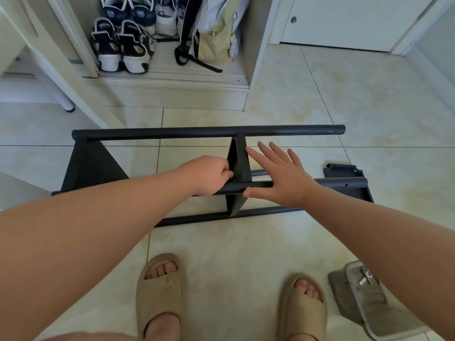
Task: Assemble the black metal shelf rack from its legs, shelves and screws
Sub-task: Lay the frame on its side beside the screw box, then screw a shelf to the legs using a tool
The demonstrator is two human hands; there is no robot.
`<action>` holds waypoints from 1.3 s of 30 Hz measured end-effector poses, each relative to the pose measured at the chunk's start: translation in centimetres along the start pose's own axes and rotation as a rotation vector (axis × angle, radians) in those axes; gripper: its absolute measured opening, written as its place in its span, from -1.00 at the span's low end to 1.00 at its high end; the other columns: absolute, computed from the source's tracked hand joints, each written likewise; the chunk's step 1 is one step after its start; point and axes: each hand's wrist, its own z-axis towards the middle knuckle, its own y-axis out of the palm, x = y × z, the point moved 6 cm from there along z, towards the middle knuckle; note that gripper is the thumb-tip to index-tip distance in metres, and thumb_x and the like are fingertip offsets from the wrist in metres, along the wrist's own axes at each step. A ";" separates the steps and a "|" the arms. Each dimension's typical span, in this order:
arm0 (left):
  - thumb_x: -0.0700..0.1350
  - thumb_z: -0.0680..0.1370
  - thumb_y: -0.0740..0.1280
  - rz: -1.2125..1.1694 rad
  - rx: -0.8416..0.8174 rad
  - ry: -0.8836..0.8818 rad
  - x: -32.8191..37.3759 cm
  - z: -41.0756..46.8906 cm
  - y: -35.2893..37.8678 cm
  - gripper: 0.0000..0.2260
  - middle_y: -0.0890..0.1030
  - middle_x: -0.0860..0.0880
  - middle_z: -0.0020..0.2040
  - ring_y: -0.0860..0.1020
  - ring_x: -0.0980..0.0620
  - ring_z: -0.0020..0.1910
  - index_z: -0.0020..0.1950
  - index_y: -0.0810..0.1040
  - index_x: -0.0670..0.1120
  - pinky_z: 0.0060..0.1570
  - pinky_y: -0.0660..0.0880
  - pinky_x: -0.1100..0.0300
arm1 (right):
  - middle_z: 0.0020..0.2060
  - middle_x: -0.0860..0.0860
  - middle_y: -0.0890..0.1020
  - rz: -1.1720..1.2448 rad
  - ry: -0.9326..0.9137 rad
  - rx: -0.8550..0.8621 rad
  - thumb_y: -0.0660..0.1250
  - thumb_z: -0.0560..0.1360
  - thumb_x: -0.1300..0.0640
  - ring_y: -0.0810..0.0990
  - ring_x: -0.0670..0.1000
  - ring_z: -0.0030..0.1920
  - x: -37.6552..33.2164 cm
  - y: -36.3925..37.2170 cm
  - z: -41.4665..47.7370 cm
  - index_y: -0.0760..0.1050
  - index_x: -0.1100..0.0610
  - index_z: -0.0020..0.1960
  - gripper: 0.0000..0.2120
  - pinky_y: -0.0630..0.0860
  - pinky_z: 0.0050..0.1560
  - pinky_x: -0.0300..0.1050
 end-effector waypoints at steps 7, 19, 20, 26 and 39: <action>0.22 0.61 0.24 0.198 -0.242 -0.076 0.8 -4.4 -1.0 -0.69 0.47 0.04 -0.15 0.44 0.07 -0.20 0.08 0.45 -0.03 -0.27 0.31 0.15 | 0.65 -0.05 -0.14 -0.143 0.021 -0.134 0.28 0.59 -0.19 0.00 0.09 0.63 -0.1 0.5 -3.4 -0.27 -0.20 0.62 -0.14 -0.05 0.57 0.23; -0.22 0.62 0.25 0.407 0.069 -0.051 1.3 -7.7 -0.4 -0.79 0.49 -0.02 -0.08 0.48 -0.03 -0.15 0.23 0.41 -0.02 -0.25 0.39 0.09 | 0.30 0.03 0.47 -0.470 0.064 -0.019 0.35 0.50 0.29 0.46 0.13 0.29 -0.3 -0.9 -5.7 -0.04 -0.09 0.59 -0.16 0.47 0.20 0.08; -0.22 0.61 0.25 0.409 0.087 -0.047 1.4 -7.7 -0.4 -0.80 0.50 -0.03 -0.07 0.47 -0.03 -0.15 0.21 0.41 -0.02 -0.24 0.37 0.09 | 0.29 0.03 0.47 -0.469 0.063 -0.004 0.34 0.51 0.29 0.48 0.12 0.26 -0.2 -1.1 -5.9 -0.03 -0.09 0.58 -0.18 0.47 0.20 0.08; -0.17 0.61 0.25 0.400 0.196 -0.014 2.5 -7.7 -1.9 -0.83 0.46 -0.01 -0.06 0.41 -0.03 -0.15 0.19 0.40 -0.03 -0.21 0.30 0.09 | 0.29 0.00 0.45 -0.445 0.063 0.143 0.23 0.54 0.29 0.46 0.11 0.24 0.3 -2.8 -7.6 0.00 -0.09 0.58 -0.26 0.37 0.30 0.11; -0.17 0.64 0.23 0.308 0.422 0.017 0.0 -1.3 -4.0 -0.73 0.42 -0.06 0.12 0.44 -0.07 -0.03 0.35 0.41 -0.03 -0.04 0.39 0.07 | 0.31 0.04 0.51 -0.328 0.117 0.384 0.24 0.54 0.33 0.45 0.17 0.31 3.7 -3.5 -0.9 0.28 -0.03 0.56 -0.36 0.21 0.43 0.17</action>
